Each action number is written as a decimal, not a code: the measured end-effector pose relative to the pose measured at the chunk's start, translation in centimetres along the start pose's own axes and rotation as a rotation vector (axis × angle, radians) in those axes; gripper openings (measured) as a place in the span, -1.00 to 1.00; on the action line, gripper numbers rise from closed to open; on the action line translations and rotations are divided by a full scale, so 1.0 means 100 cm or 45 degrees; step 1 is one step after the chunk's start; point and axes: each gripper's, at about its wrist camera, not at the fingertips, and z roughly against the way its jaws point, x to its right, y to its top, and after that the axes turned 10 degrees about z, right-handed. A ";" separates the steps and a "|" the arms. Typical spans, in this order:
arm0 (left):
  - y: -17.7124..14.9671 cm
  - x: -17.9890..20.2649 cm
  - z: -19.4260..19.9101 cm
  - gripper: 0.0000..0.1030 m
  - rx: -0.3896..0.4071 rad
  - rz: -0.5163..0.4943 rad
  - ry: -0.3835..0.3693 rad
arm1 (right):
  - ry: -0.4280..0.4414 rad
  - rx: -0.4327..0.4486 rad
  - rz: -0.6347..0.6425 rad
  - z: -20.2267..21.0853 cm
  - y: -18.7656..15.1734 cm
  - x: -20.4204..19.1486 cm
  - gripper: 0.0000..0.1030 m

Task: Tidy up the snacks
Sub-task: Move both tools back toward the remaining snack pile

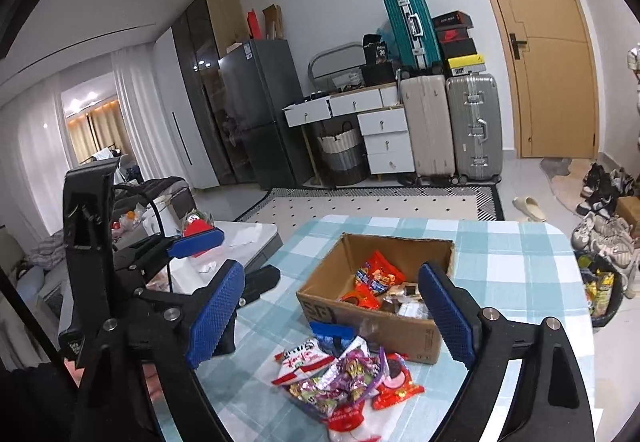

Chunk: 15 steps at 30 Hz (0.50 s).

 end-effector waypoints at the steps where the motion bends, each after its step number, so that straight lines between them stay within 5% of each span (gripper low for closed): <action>1: -0.004 -0.001 0.008 0.69 0.016 0.009 0.009 | -0.008 0.005 0.003 0.004 -0.002 -0.002 0.75; 5: -0.017 -0.010 0.029 0.99 0.063 0.071 0.014 | -0.004 0.039 -0.018 0.022 -0.011 -0.007 0.75; 15: -0.056 -0.032 0.048 0.99 0.115 0.205 0.039 | 0.015 0.097 -0.117 0.029 -0.047 -0.001 0.94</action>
